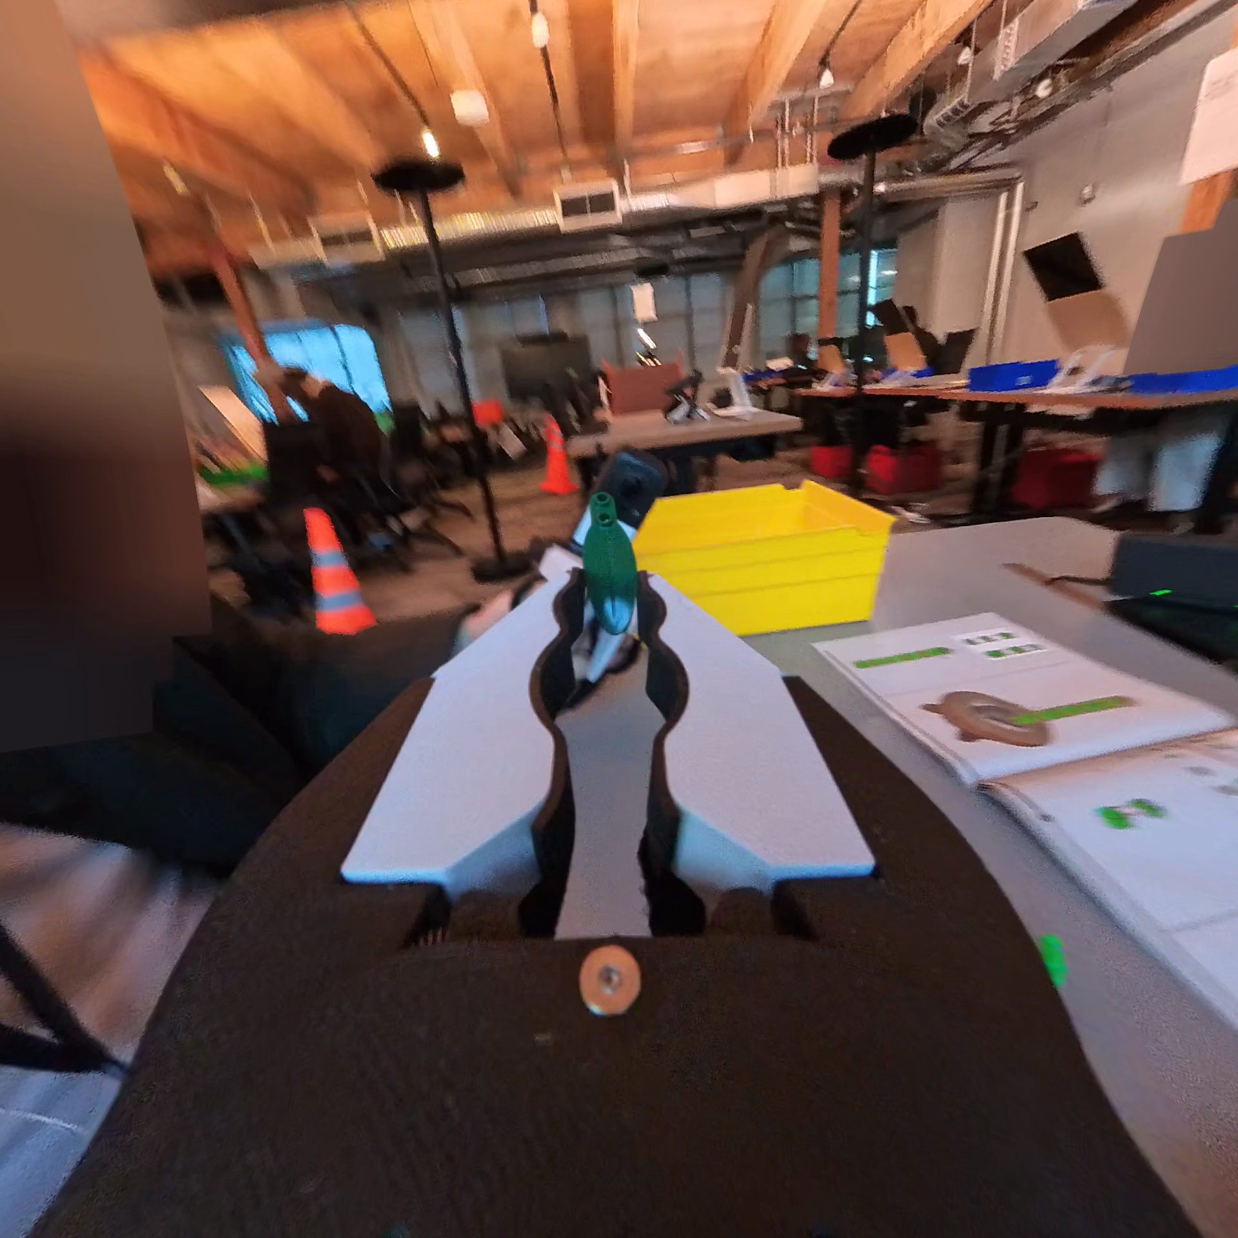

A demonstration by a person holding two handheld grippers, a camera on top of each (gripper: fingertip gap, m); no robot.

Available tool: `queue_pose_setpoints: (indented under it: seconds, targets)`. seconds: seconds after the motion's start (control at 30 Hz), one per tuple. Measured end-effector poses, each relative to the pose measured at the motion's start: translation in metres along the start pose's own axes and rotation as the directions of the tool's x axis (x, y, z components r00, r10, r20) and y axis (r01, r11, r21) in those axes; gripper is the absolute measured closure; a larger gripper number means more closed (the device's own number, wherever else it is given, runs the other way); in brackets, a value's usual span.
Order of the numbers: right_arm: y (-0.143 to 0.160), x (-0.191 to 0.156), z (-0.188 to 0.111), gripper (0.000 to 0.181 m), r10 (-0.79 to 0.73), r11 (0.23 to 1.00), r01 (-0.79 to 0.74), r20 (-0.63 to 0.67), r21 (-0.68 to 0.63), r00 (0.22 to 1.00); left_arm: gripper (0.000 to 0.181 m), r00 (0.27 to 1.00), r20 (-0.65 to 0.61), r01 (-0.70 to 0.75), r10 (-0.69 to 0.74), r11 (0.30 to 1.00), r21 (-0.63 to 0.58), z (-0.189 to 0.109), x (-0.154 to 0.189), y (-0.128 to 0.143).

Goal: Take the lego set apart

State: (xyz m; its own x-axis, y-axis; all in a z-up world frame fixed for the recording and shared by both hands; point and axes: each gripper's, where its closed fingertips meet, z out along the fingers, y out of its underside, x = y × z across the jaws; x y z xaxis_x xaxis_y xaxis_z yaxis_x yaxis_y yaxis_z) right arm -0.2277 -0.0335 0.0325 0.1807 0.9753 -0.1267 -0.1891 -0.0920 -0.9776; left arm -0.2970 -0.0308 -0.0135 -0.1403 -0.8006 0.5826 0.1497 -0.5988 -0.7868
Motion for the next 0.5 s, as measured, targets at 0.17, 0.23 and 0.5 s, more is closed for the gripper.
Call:
queue_pose_setpoints:
  seconds: [0.17, 0.23, 0.5]
  targets:
    - [-0.019, 0.01, -0.013, 0.168, 0.194, 0.97, -0.203, 0.074, 0.134, 0.978, 0.163, 1.0, -0.002, -0.011, 0.011, 1.0, -0.003, 0.0, 0.002, 0.001]
    - [-0.024, 0.012, -0.017, 0.168, 0.211, 0.962, -0.222, 0.081, 0.162, 0.974, 0.163, 1.0, -0.005, -0.009, 0.009, 1.0, 0.003, 0.0, 0.002, 0.0]
    - [-0.027, 0.013, -0.02, 0.168, 0.168, 0.97, -0.174, 0.047, 0.169, 0.985, 0.163, 1.0, 0.0, -0.012, 0.012, 1.0, -0.006, 0.0, 0.001, 0.002]
